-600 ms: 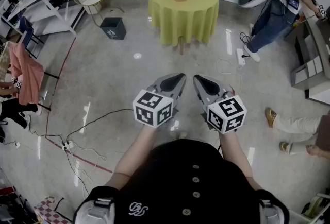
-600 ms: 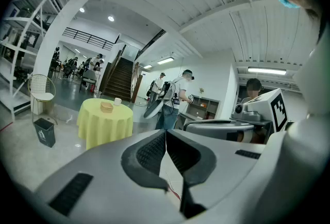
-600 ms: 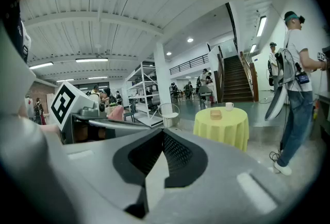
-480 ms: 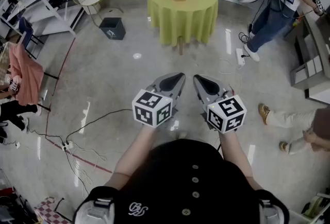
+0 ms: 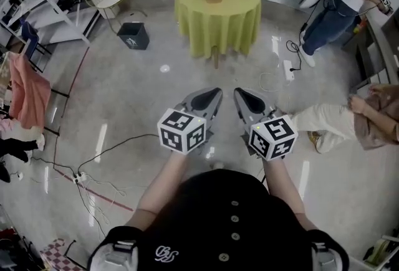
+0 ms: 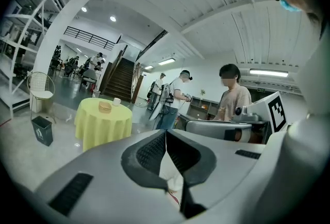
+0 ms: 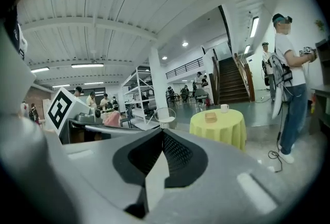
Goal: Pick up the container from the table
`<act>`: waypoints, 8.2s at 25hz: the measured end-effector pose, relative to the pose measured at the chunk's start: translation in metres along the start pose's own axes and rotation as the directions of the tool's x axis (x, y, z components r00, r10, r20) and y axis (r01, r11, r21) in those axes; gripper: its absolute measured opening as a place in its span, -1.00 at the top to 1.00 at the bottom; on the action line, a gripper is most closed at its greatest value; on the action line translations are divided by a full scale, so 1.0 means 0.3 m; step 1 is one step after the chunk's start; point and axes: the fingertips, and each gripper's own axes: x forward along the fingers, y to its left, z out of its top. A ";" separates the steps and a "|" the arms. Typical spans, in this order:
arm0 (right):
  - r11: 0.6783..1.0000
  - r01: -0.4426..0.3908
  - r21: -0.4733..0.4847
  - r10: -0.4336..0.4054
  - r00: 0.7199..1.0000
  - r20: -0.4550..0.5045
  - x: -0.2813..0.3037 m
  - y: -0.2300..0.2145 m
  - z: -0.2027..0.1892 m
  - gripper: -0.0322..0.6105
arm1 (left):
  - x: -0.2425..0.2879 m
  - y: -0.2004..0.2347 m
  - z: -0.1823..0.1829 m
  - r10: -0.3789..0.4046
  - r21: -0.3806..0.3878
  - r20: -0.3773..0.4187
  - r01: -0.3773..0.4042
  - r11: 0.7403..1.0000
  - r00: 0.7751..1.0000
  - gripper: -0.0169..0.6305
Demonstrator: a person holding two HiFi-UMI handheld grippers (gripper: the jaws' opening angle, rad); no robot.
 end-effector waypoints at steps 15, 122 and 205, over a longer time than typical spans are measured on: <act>0.999 0.006 0.043 -0.005 1.000 -0.025 0.128 -0.160 -0.005 0.89 | 0.176 0.112 0.007 -0.001 -0.051 -0.011 0.000 0.999 1.000 0.91; 0.966 -0.036 0.255 0.109 0.954 -0.279 1.991 -1.610 0.338 0.88 | 1.626 1.807 0.617 0.206 -0.314 -0.191 -0.258 0.914 0.960 0.91; 0.896 0.159 0.415 0.075 0.865 -0.495 2.145 -1.710 -0.012 0.60 | 1.741 2.025 0.327 0.099 -0.615 -0.311 -0.280 0.737 0.945 0.53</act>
